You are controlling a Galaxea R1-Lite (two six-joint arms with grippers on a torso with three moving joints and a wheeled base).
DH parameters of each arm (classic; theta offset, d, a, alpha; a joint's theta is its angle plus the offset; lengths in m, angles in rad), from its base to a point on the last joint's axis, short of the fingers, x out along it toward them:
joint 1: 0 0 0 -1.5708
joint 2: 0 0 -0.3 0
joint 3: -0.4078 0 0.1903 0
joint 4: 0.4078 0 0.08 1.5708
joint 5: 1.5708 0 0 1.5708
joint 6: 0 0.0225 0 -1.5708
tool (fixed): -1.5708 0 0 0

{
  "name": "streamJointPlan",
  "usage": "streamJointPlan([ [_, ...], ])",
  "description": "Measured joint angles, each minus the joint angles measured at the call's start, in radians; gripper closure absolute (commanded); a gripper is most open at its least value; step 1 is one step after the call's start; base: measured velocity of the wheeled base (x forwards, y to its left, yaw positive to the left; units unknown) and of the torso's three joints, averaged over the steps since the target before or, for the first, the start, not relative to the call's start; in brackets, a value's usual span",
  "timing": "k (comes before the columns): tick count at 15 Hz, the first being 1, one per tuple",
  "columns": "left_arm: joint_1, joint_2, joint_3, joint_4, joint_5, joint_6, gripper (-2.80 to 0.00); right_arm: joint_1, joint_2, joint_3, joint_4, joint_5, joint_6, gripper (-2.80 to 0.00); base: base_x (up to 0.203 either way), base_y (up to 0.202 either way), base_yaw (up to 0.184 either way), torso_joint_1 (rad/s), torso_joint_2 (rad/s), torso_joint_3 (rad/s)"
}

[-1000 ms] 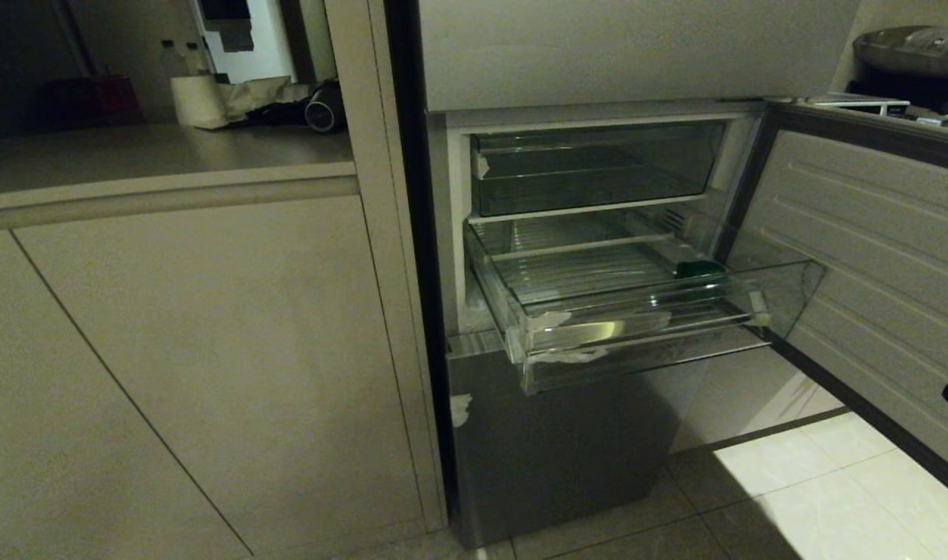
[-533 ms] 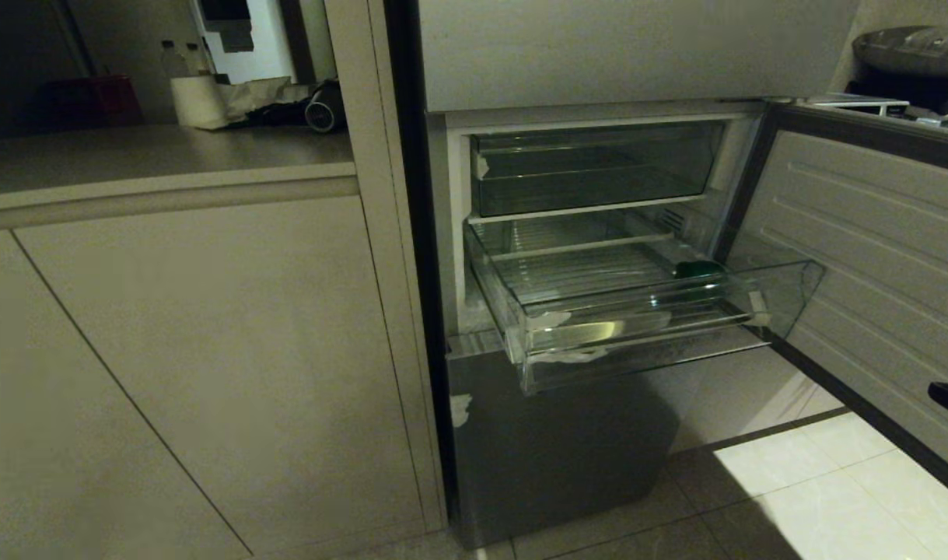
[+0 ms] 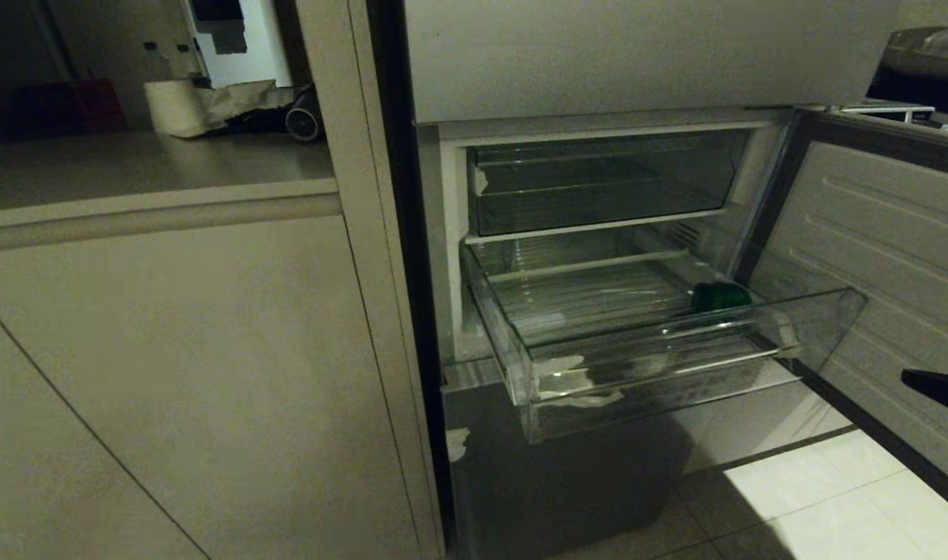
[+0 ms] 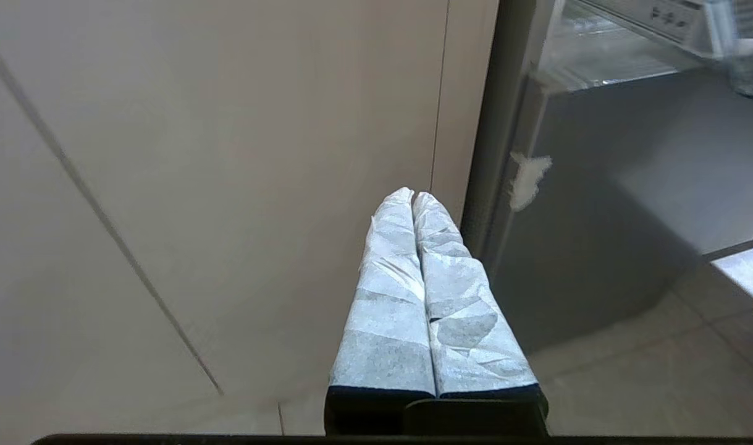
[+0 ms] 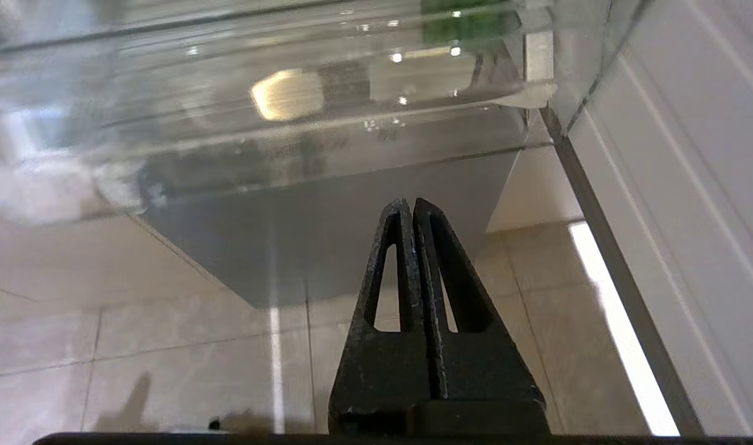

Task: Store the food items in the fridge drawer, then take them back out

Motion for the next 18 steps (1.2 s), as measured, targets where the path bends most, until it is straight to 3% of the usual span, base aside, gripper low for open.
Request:
streamJointPlan([
  [6, 0.000, 0.000, 0.000, 0.000, 0.000, -0.005, 0.00, 0.004, 0.084, -0.158, 0.114, -0.020, 0.010, 0.00, 0.168, 0.000, 0.000, 0.004, 0.00, 0.000],
  [12, 0.000, 0.000, 0.000, 0.000, 0.000, -0.008, 0.00, 0.005, 0.305, -0.546, 0.405, -0.104, 0.025, 0.00, 0.000, 0.000, 0.000, 0.000, 0.00, 0.000],
  [18, 0.000, 0.000, 0.000, 0.000, 0.000, -0.008, 0.00, 0.032, 0.560, -0.757, 0.510, -0.152, 0.027, 0.00, 0.000, 0.000, 0.000, 0.000, 0.00, 0.000],
])
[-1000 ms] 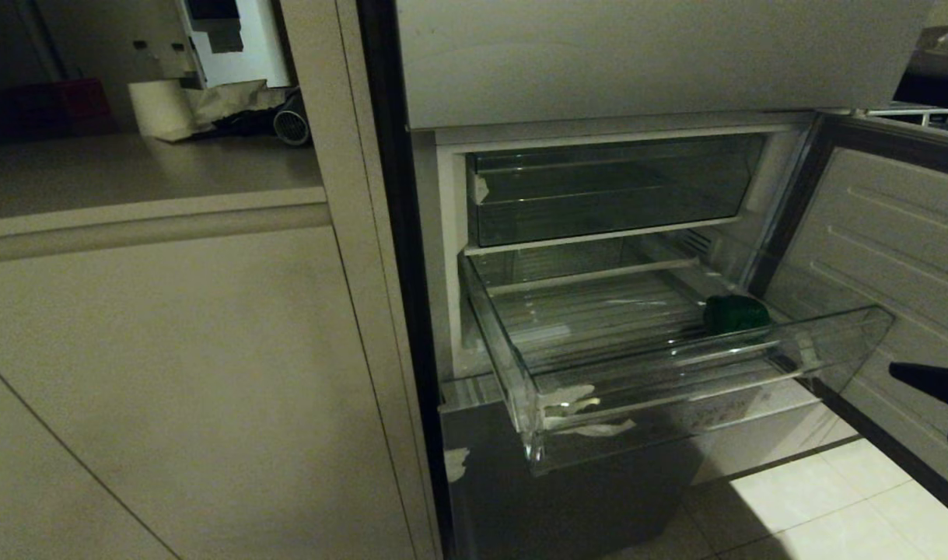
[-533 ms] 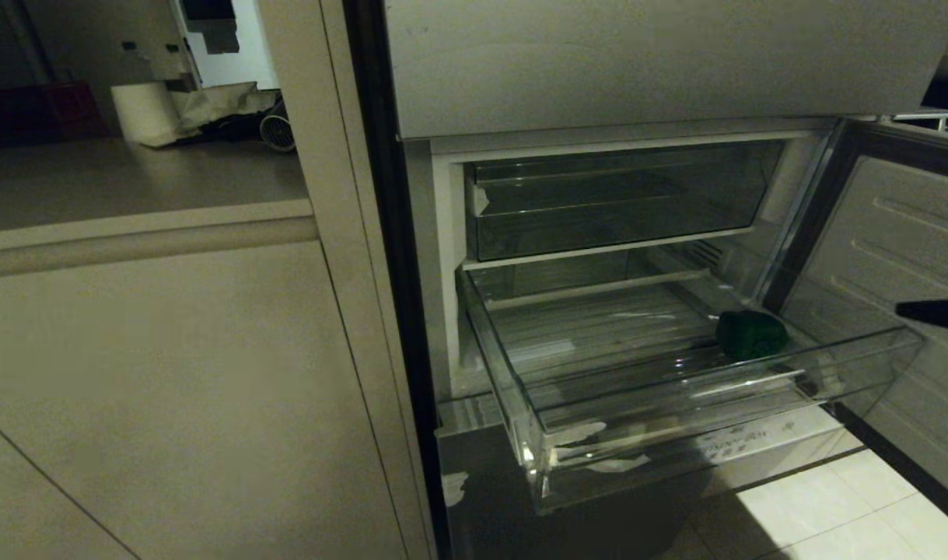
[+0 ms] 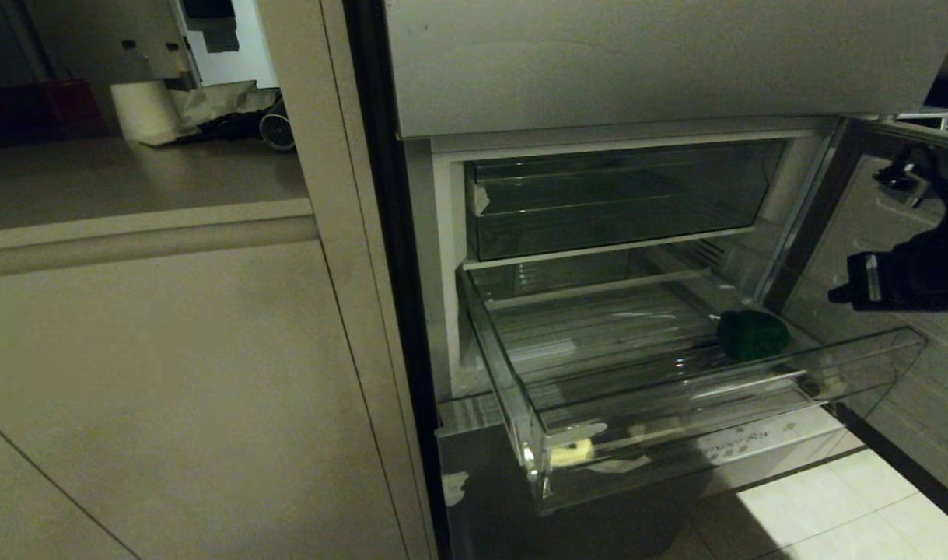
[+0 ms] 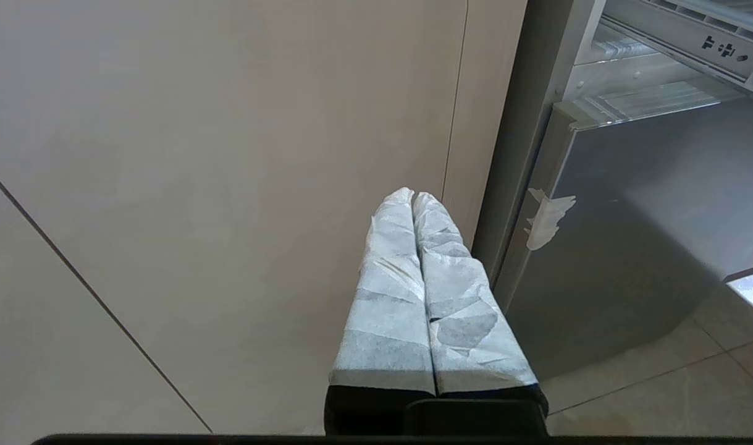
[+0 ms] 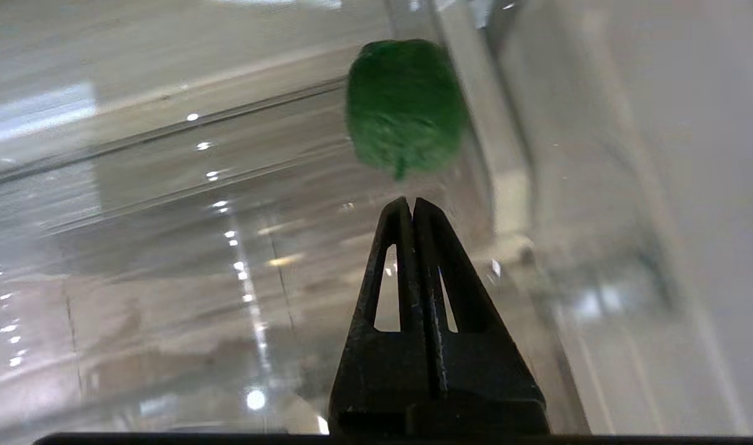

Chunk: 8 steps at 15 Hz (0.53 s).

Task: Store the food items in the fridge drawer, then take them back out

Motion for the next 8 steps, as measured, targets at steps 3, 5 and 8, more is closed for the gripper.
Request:
streamJointPlan([
  [3, 0.000, 0.000, 0.000, 0.000, 0.000, 0.000, 0.00, 0.013, 0.120, -0.092, 0.003, -0.011, -0.006, 0.00, 0.000, 0.000, 0.000, 0.000, 0.00, 0.000],
  [5, 0.000, 0.000, 0.000, 0.000, 0.000, 0.000, 0.00, 0.017, 0.198, -0.177, 0.026, -0.019, -0.009, 0.00, 0.000, 0.000, 0.000, 0.000, 0.00, 0.000],
  [8, 0.000, 0.000, 0.000, 0.000, 0.000, 0.000, 0.00, 0.020, 0.287, -0.309, 0.107, -0.046, -0.011, 0.00, 0.000, 0.000, 0.000, 0.000, 0.00, 0.000],
])
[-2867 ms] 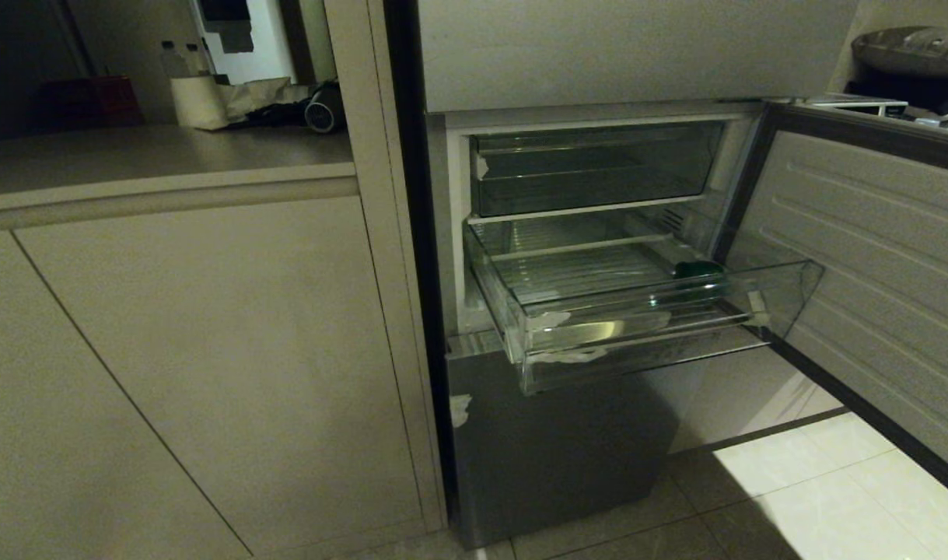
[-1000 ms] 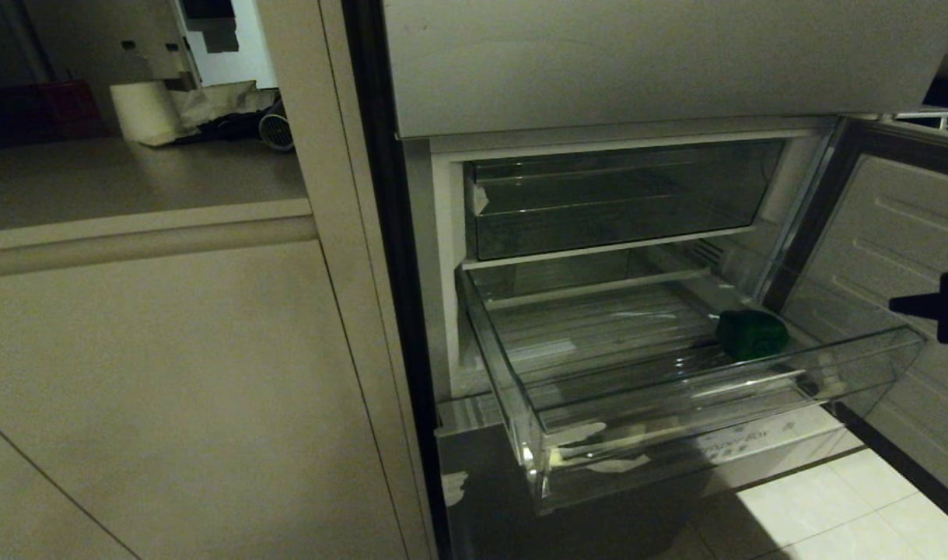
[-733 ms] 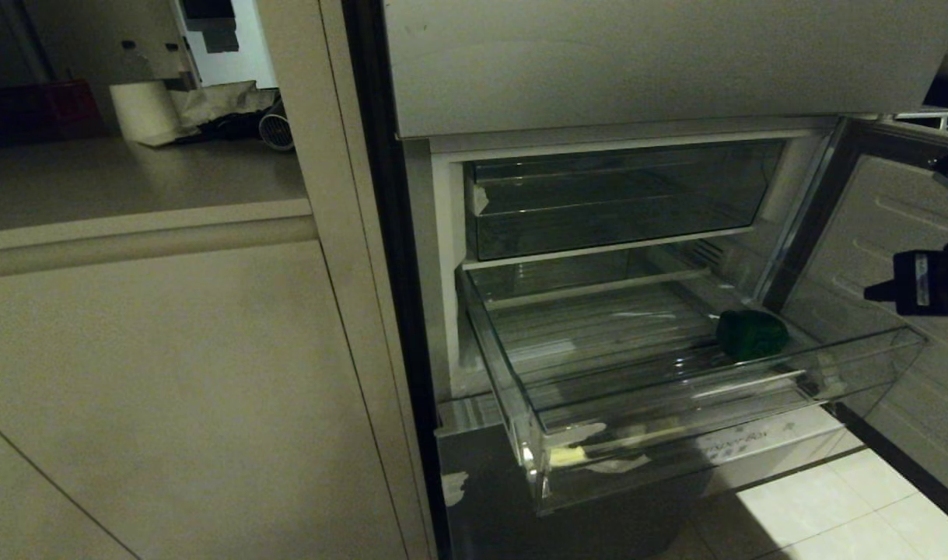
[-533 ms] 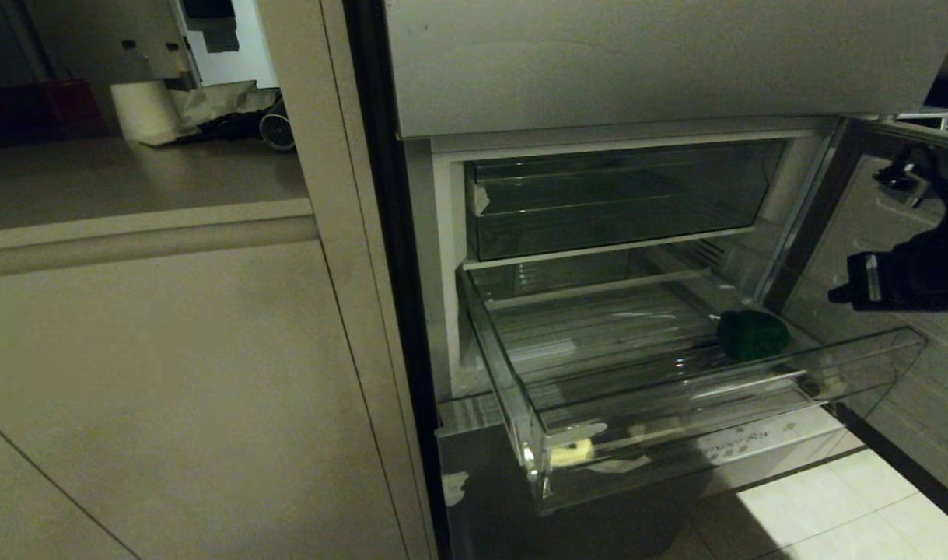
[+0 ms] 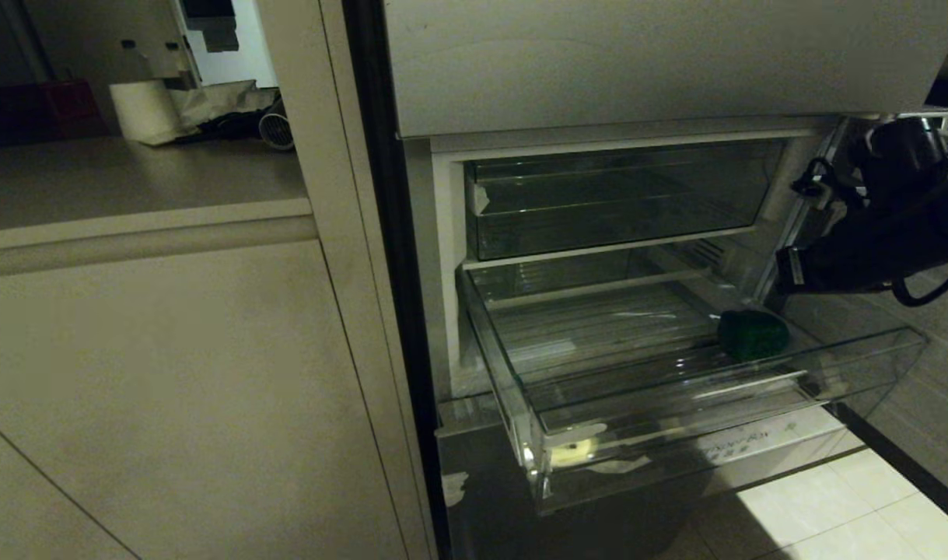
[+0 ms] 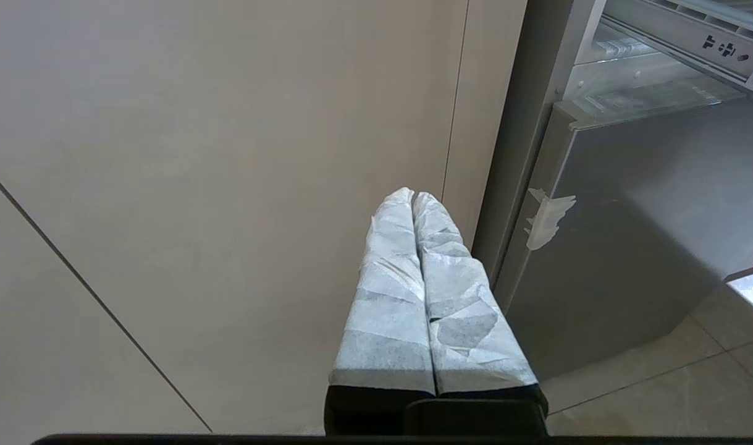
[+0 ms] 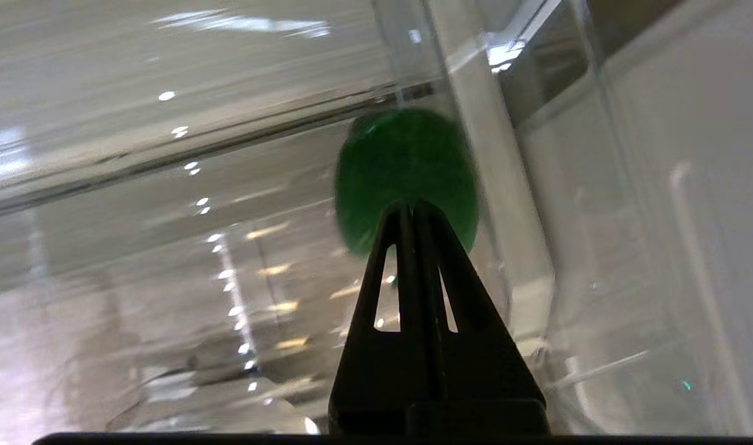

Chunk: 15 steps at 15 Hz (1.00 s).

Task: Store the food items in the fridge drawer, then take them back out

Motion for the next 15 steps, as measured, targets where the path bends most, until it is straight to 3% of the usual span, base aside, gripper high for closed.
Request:
streamJointPlan([
  [1, 0.000, 0.000, 0.000, 0.000, 0.000, 0.000, 0.00, 0.001, 0.025, -0.044, 0.029, -0.007, -0.002, -0.89, 0.000, 0.000, 0.000, 0.000, 0.00, 0.000],
  [2, 0.000, 0.000, 0.000, 0.000, 0.000, 0.000, 0.00, 0.002, 0.049, -0.088, 0.064, -0.011, -0.003, -2.80, 0.000, 0.000, 0.000, 0.000, 0.00, 0.000],
  [6, 0.000, 0.000, 0.000, 0.000, 0.000, 0.000, 0.00, 0.003, 0.142, -0.241, 0.165, -0.063, -0.008, -2.80, 0.000, 0.000, 0.000, 0.000, 0.00, 0.000],
  [15, 0.000, 0.000, 0.000, 0.000, 0.000, 0.000, 0.00, 0.022, 0.234, -0.255, 0.179, -0.066, -0.021, -2.80, 0.000, 0.000, 0.000, 0.000, 0.00, 0.000],
])
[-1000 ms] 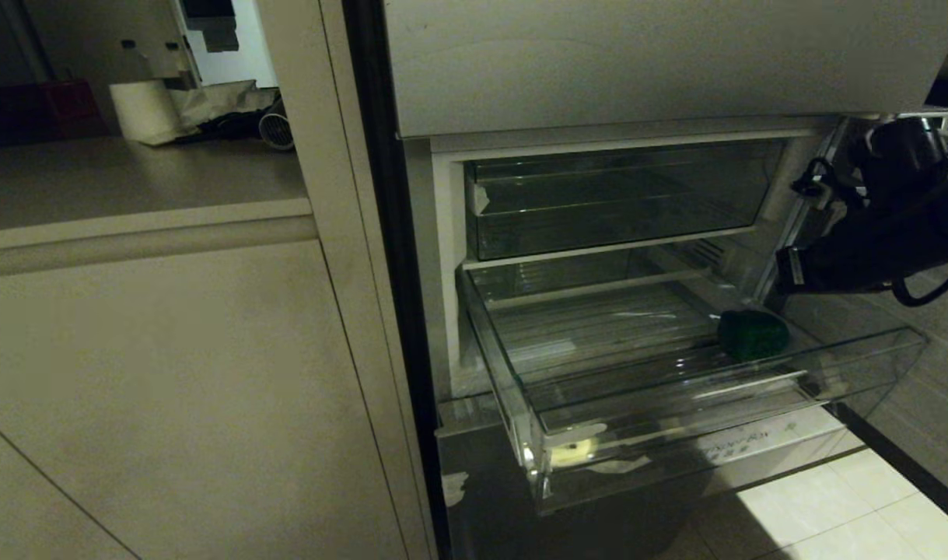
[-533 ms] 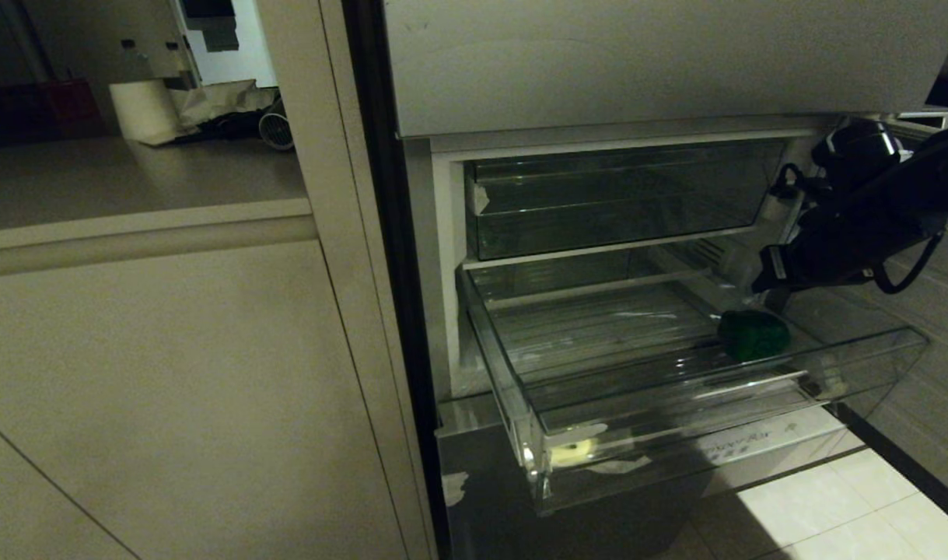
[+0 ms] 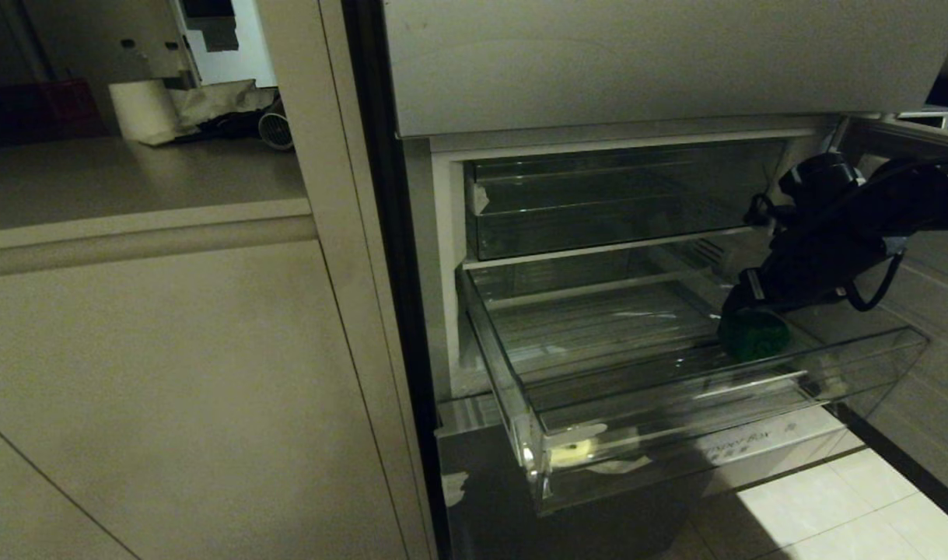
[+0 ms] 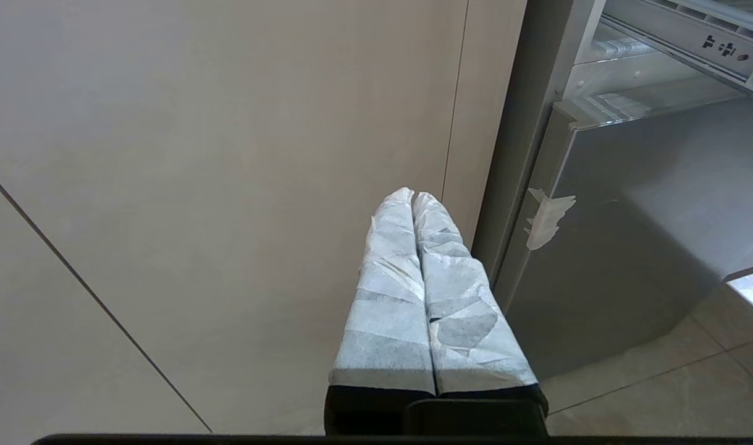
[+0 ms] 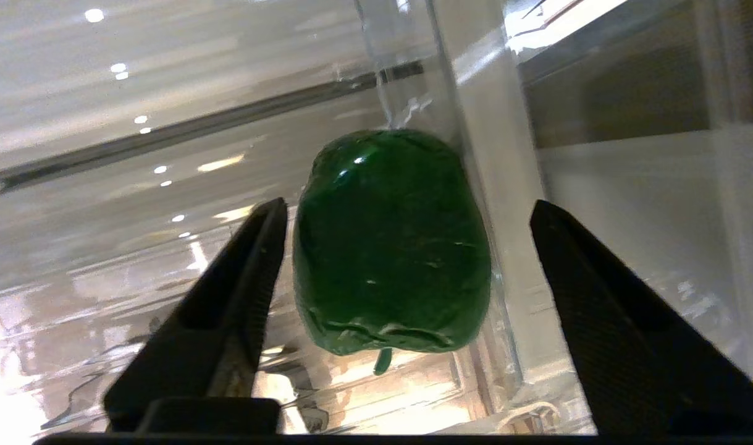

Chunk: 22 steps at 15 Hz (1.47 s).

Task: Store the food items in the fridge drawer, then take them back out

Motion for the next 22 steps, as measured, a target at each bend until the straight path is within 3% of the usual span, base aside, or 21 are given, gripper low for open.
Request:
streamJointPlan([
  [12, 0.000, 0.000, 0.000, 0.000, 0.000, 0.000, 0.00, 0.009, 0.061, -0.005, -0.006, -0.029, 0.002, -2.80, 0.000, 0.000, 0.000, 0.000, 0.00, 0.000],
  [13, 0.000, 0.000, 0.000, 0.000, 0.000, 0.000, 0.00, 0.008, 0.064, -0.004, -0.007, -0.029, 0.006, -0.73, 0.000, 0.000, 0.000, 0.000, 0.00, 0.000],
  [14, 0.000, 0.000, 0.000, 0.000, 0.000, 0.000, 0.00, 0.008, 0.065, -0.003, -0.007, -0.029, 0.007, 0.00, 0.000, 0.000, 0.000, 0.000, 0.00, 0.000],
  [22, 0.000, 0.000, 0.000, 0.000, 0.000, 0.000, 0.00, 0.008, 0.083, -0.010, -0.043, -0.057, 0.001, 0.00, 0.000, 0.000, 0.000, 0.000, 0.00, 0.000],
])
